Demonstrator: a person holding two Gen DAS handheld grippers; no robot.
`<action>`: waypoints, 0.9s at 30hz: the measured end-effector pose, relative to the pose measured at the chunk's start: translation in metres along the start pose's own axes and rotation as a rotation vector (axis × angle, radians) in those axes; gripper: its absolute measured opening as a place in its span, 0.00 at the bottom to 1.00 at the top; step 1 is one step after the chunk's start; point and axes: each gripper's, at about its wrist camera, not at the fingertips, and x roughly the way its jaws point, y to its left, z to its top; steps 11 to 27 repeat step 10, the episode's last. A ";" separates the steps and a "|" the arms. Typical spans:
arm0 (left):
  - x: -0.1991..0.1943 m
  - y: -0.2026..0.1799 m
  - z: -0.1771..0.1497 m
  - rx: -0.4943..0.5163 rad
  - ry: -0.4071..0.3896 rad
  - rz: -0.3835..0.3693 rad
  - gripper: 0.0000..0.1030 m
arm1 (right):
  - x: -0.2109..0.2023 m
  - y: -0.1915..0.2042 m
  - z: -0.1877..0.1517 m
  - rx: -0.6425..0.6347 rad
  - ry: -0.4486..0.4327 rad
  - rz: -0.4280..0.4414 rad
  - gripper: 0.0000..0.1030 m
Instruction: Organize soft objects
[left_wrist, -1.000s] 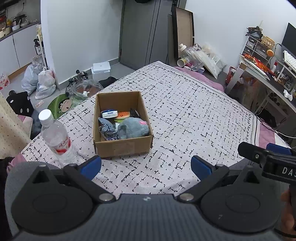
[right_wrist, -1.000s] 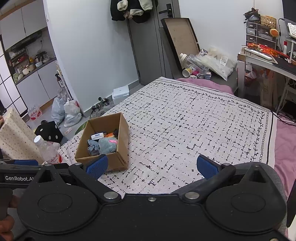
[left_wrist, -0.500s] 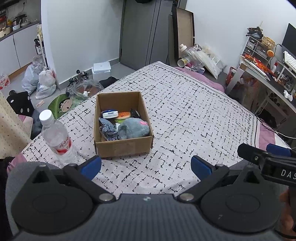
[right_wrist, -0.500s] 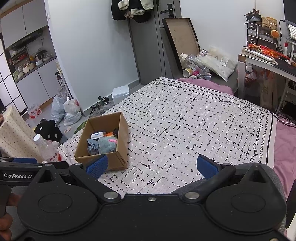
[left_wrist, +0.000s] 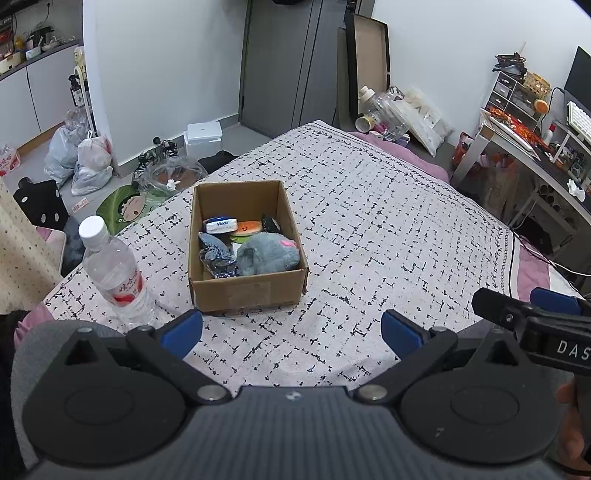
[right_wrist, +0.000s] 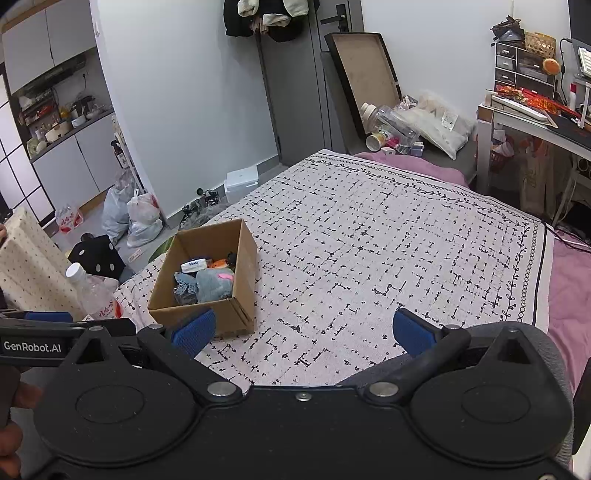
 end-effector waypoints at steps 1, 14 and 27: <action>0.000 0.000 0.000 0.000 -0.001 0.001 0.99 | 0.000 0.000 0.000 0.000 0.001 -0.001 1.00; 0.003 -0.002 -0.002 0.002 0.002 0.000 0.99 | 0.001 -0.002 0.000 0.002 0.002 -0.004 1.00; 0.003 -0.002 -0.002 0.002 0.002 0.000 0.99 | 0.001 -0.002 0.000 0.002 0.002 -0.004 1.00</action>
